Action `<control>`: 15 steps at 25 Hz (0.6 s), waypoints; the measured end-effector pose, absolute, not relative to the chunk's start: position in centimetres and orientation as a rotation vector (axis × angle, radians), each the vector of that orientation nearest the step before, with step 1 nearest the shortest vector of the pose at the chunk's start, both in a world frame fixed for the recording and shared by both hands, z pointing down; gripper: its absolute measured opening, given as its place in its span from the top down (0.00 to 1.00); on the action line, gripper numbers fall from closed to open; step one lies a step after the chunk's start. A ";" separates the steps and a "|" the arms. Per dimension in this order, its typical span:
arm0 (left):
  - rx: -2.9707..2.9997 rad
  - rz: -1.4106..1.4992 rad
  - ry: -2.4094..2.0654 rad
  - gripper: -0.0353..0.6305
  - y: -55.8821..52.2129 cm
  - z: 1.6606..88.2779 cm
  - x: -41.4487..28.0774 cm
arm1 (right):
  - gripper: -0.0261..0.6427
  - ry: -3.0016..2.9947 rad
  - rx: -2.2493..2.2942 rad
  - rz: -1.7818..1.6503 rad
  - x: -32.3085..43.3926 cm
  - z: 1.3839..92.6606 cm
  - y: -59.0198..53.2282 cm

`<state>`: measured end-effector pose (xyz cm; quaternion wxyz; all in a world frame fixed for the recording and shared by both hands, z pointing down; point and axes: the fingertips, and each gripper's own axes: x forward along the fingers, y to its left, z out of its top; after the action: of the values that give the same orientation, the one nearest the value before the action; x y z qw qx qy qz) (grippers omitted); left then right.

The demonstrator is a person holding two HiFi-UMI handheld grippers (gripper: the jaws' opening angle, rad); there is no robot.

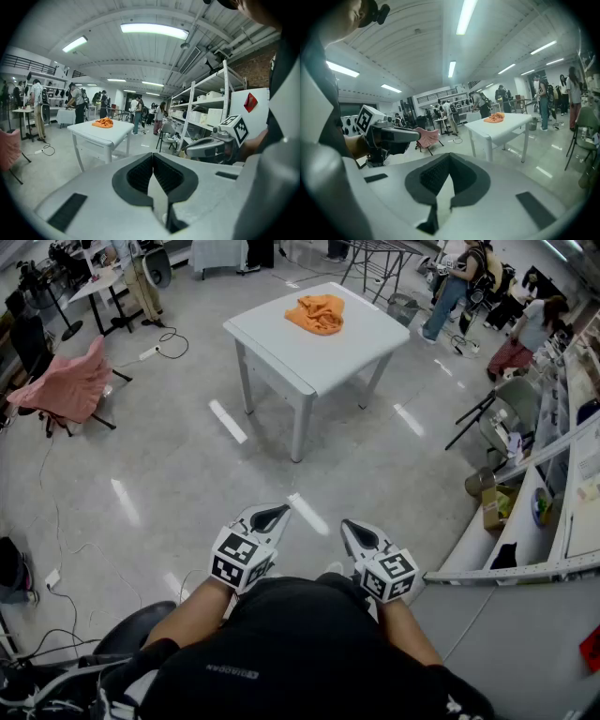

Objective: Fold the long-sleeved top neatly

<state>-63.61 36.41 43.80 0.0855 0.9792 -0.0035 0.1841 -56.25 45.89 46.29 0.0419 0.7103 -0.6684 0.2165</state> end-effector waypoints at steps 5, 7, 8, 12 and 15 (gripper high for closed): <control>2.920 0.548 -0.001 0.94 36.5 43.8 -63.6 | 0.96 -2.044 2.169 0.659 -56.3 46.3 45.8; 2.920 0.555 0.001 0.94 36.7 43.9 -63.6 | 0.96 -2.046 2.163 0.658 -56.4 46.3 45.9; 2.920 0.557 0.001 0.94 36.8 44.0 -63.6 | 0.96 -2.047 2.161 0.657 -56.4 46.3 46.0; 2.923 0.559 0.014 0.94 37.4 44.1 -63.7 | 0.96 -2.044 2.162 0.652 -56.6 46.5 46.4; 2.921 0.560 0.025 0.94 37.7 44.1 -63.7 | 0.96 -2.039 2.167 0.652 -56.7 46.5 46.7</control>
<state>-63.68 37.73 44.12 0.0834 0.9786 0.0085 0.1877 -56.71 46.70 46.52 0.0479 0.7106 -0.6687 0.2137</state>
